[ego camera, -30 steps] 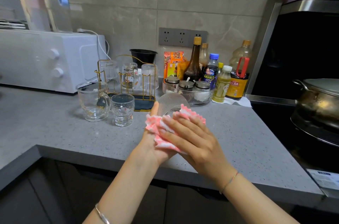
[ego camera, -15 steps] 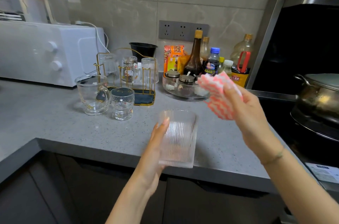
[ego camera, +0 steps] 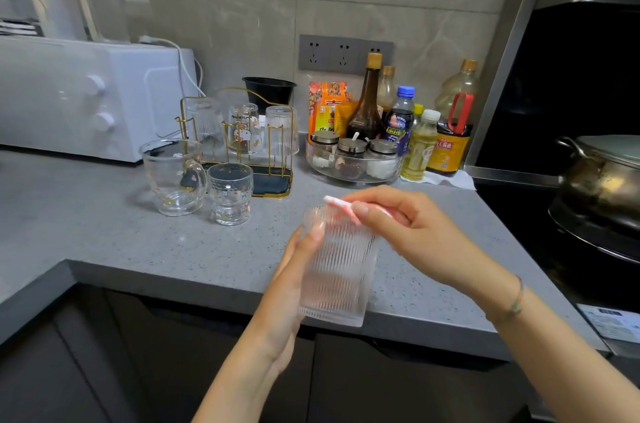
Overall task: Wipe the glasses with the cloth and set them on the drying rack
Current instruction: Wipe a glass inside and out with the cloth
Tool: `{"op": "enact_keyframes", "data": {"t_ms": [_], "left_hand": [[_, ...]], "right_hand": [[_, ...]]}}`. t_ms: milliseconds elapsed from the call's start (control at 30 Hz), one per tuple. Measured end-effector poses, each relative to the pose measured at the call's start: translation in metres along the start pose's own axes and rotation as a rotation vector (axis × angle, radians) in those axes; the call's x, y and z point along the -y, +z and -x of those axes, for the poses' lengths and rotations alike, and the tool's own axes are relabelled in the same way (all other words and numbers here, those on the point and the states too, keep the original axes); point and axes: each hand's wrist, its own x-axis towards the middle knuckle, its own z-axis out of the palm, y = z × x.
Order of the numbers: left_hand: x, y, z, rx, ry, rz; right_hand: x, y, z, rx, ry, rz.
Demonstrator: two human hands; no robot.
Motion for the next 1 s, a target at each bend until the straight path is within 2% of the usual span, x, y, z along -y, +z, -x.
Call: {"op": "enact_keyframes", "data": {"t_ms": [200, 300, 467, 567, 733, 867, 1000], "left_hand": [[-0.008, 0.009, 0.0, 0.031, -0.059, -0.018], [-0.013, 0.013, 0.0, 0.067, -0.118, 0.017], [-0.015, 0.007, -0.004, 0.155, -0.117, -0.041], [-0.022, 0.009, -0.006, 0.222, -0.043, -0.258], [-0.022, 0.02, -0.008, 0.031, 0.196, -0.468], [-0.021, 0.018, -0.01, 0.09, 0.268, -0.379], [-0.029, 0.012, -0.009, 0.199, 0.206, -0.24]], "right_hand": [[-0.012, 0.014, 0.0, -0.146, -0.063, -0.029], [-0.014, 0.019, 0.0, -0.245, -0.076, -0.134], [-0.016, 0.016, -0.006, -0.361, -0.078, -0.215], [-0.015, 0.01, -0.013, -0.456, -0.101, -0.161], [-0.012, 0.012, -0.02, -0.522, -0.211, 0.053], [-0.01, 0.013, -0.022, -0.516, -0.278, 0.128], [-0.008, 0.011, -0.02, -0.503, -0.326, 0.057]]}}
